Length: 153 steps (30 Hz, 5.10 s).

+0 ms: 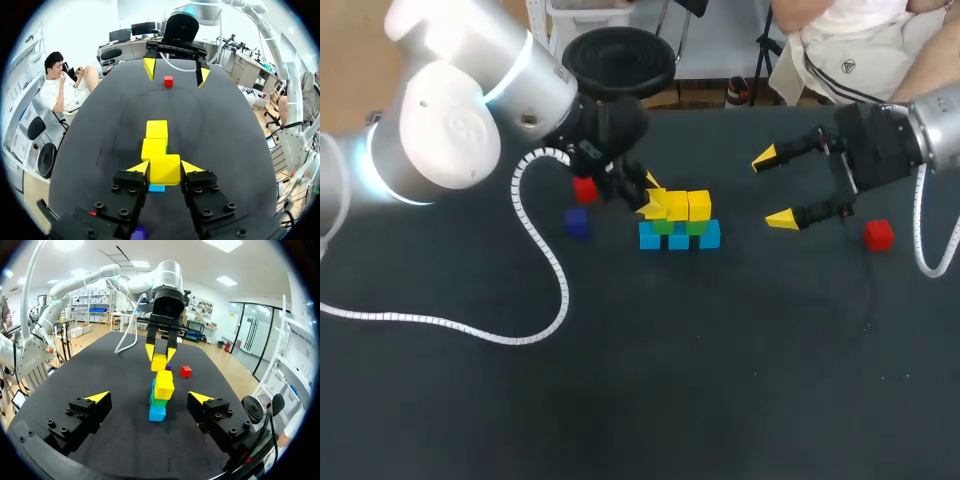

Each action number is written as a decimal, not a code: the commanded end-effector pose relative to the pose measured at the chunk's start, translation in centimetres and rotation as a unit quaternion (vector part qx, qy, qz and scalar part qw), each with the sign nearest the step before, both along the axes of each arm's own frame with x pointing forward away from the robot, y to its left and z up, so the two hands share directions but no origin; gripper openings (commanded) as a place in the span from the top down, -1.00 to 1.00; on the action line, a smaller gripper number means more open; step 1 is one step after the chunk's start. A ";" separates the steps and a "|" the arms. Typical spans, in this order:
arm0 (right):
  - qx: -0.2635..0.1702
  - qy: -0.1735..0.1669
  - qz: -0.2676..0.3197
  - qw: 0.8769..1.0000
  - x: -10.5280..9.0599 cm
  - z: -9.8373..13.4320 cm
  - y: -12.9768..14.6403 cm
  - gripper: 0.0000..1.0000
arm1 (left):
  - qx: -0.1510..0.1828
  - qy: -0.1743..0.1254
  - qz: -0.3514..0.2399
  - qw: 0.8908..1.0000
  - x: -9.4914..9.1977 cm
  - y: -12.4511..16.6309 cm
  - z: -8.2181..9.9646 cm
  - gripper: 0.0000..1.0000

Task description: Place the blue cubes, place green cubes on the blue cubes, place the yellow cubes on the green cubes, then place the red cubes on the yellow cubes, and place purple cube on the red cubes.

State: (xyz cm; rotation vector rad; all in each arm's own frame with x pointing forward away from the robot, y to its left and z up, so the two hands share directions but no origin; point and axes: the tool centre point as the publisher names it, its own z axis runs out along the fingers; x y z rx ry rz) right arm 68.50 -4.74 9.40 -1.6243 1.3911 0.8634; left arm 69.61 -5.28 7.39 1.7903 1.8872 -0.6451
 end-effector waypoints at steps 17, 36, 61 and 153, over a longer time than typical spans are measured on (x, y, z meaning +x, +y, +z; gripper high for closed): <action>0.000 0.000 0.000 1.000 0.0 0.0 0.0 -1.00 | -0.001 0.005 0.000 1.000 0.1 -0.3 -0.4 1.00; 0.000 0.000 0.000 1.000 0.0 0.0 0.0 -1.00 | -0.004 -0.001 0.014 1.000 0.7 0.3 -1.1 1.00; 0.000 0.000 0.000 1.000 0.0 0.0 0.0 -1.00 | -0.013 0.002 0.006 1.000 0.7 -0.2 -0.9 1.00; 0.000 0.000 0.000 1.000 0.0 0.0 0.0 -1.00 | -0.020 0.012 -0.018 1.000 1.9 -0.1 -1.7 1.00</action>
